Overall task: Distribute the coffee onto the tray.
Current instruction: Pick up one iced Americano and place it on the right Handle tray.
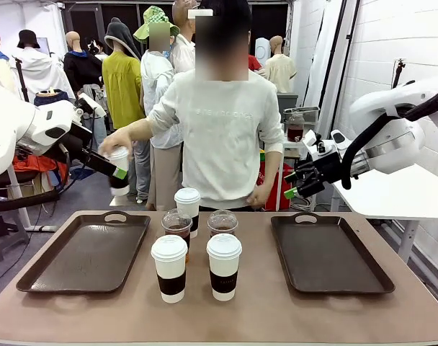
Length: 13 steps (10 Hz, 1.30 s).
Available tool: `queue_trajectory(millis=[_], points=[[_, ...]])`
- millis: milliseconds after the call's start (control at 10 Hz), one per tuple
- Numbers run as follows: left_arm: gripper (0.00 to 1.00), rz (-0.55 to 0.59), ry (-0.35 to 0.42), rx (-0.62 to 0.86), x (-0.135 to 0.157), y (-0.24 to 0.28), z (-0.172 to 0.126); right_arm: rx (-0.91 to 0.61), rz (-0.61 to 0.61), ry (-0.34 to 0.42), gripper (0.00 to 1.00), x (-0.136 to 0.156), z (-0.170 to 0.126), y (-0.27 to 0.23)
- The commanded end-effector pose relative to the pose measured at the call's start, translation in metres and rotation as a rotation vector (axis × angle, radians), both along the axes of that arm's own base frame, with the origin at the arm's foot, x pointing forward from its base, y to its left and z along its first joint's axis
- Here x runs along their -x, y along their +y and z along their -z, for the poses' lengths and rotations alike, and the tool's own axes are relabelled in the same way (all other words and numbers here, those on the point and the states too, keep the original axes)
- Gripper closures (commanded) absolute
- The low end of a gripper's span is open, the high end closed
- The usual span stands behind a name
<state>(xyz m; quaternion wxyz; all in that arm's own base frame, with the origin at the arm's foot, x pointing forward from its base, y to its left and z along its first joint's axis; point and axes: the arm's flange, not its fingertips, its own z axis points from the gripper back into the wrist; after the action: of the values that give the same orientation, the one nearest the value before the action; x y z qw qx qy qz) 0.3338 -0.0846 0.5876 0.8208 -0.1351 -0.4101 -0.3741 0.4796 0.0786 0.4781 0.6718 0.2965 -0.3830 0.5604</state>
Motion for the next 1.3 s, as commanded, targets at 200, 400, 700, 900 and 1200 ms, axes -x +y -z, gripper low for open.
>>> queue_trajectory(millis=[200, 400, 700, 900, 1200], points=[[0.0, 0.001, 0.001, 0.005, 0.0, 0.001, 0.0, -0.006, -0.016, -0.013, 0.0, -0.001, 0.0, 0.001], [0.0, 0.001, 0.001, 0.005, 0.0, 0.001, 0.0, 0.009, -0.002, -0.003, 0.0, 0.0, -0.001, 0.001], [0.0, 0.001, 0.001, 0.005, 0.0, 0.001, 0.0, -0.065, -0.038, -0.076, 0.0, -0.017, 0.045, 0.009], [0.0, 0.001, 0.001, 0.005, 0.0, 0.001, 0.0, -0.145, -0.065, -0.052, 0.0, -0.02, 0.071, 0.013], [0.0, 0.001, 0.001, 0.005, 0.0, 0.001, 0.0, -0.252, -0.16, -0.024, 0.0, -0.02, 0.107, 0.022]])
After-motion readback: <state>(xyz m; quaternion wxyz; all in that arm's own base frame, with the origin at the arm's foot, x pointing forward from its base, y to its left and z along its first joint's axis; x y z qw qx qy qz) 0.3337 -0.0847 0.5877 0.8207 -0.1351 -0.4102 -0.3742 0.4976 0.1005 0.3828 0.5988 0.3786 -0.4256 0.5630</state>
